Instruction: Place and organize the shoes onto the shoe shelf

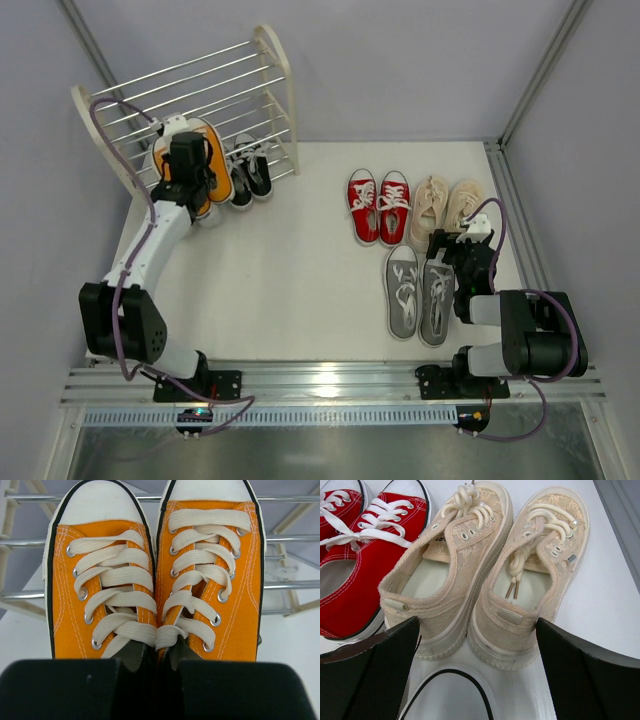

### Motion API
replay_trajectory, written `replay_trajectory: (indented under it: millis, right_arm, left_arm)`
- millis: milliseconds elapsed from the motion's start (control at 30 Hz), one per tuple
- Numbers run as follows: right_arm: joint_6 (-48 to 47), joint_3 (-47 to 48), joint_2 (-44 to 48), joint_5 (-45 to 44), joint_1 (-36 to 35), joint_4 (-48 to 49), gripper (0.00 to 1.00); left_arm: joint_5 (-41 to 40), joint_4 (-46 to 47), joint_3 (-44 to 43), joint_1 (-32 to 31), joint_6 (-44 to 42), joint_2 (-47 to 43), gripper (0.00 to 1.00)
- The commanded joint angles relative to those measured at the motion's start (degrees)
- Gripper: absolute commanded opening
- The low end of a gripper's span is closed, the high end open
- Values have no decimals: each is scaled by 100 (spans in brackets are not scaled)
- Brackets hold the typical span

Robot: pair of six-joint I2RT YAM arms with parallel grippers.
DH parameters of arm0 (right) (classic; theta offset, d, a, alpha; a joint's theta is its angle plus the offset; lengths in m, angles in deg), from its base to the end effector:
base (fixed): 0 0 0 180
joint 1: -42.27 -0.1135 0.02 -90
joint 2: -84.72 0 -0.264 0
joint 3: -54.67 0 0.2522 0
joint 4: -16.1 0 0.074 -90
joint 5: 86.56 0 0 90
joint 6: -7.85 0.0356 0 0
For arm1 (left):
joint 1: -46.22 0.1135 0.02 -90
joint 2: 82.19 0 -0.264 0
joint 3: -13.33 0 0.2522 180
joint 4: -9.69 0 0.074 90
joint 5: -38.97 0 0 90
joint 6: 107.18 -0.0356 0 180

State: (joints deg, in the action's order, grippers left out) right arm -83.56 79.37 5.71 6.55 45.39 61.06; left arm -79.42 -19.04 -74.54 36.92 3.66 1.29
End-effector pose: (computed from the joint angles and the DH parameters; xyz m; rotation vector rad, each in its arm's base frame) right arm 0.2247 -0.0103 0.1500 -0.0141 1.7337 -0.0111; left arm 0.3357 -0.0378 0.3517 -0.5046 1.8780 0.1468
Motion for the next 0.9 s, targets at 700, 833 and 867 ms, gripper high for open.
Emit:
replay_trajectory:
  millis: [700,833,867]
  right_arm:
    - [44,101,78,14,-4,483,97]
    - [44,101,87,14,-4,491,97]
    - [44,101,78,22,-13,491,97]
  left_arm:
    - [483,2330,-1460,1088,-1178,1813,0]
    - [351,2848,-906,1088,-1451,1391,0]
    - [325,2937,-826,1088,-1495,1303,0]
